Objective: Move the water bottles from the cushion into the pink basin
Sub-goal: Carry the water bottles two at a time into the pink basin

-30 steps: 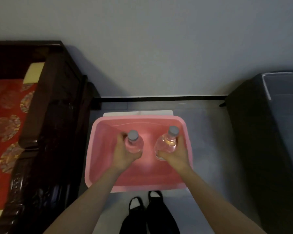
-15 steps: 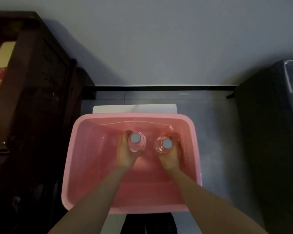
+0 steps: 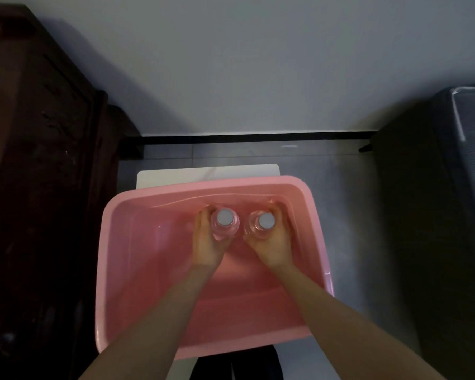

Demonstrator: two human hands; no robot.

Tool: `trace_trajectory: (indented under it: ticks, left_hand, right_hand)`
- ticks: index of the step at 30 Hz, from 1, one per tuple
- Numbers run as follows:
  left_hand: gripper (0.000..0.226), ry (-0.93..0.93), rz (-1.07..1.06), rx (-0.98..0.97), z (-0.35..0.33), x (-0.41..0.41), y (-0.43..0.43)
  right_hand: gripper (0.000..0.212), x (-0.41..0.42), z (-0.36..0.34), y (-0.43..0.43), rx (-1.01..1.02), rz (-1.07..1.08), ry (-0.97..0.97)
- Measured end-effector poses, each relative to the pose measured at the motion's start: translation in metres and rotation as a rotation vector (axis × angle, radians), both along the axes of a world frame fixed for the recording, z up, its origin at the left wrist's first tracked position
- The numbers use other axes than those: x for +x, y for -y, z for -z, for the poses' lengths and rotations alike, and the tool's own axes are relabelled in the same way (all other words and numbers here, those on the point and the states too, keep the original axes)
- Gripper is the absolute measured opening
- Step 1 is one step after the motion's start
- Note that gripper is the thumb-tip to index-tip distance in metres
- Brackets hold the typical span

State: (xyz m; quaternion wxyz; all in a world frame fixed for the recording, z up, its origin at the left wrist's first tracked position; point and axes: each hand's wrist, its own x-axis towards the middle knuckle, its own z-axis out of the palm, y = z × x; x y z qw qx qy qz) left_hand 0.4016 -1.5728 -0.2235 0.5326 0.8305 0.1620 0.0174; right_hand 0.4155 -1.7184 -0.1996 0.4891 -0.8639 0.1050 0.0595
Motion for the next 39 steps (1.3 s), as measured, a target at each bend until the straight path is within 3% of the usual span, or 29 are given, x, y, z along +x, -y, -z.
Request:
trace_trajectory:
  ticks: [2,4,6,8,16,23,28,33,39]
  left_hand:
    - [0.068,-0.018,0.007,0.012,-0.004,0.0,-0.001]
    - [0.074,-0.039,0.021,0.02,-0.009,-0.001,-0.004]
    - [0.066,-0.027,0.053,0.032,-0.016,-0.004,-0.009]
    - [0.058,-0.029,0.068,0.017,-0.022,-0.005,-0.013]
    - [0.049,-0.008,0.067,0.018,-0.03,0.005,0.004]
    - [0.049,-0.009,0.079,-0.034,-0.021,0.002,0.019]
    - [0.067,-0.097,0.156,-0.061,-0.024,0.001,0.014]
    - [0.089,-0.242,0.262,0.016,-0.064,0.008,-0.008]
    - [0.069,-0.154,0.26,0.19,-0.157,0.003,-0.062]
  right_hand:
    - [0.064,0.0,-0.011,0.0,-0.068,-0.013,0.035]
    - [0.041,0.0,-0.022,0.0,-0.17,-0.064,0.106]
    - [0.019,0.003,-0.032,0.001,-0.245,-0.131,0.097]
    - [0.015,0.008,-0.039,0.002,-0.281,-0.177,0.043]
    - [0.017,0.018,-0.059,0.006,-0.402,-0.176,0.085]
    - [0.018,0.02,-0.055,0.01,-0.371,-0.189,0.046]
    - [0.038,0.014,-0.064,0.011,-0.362,-0.237,0.033]
    - [0.042,0.008,-0.107,0.024,-0.313,-0.171,0.151]
    - [0.041,0.029,-0.187,0.016,-0.316,-0.214,0.252]
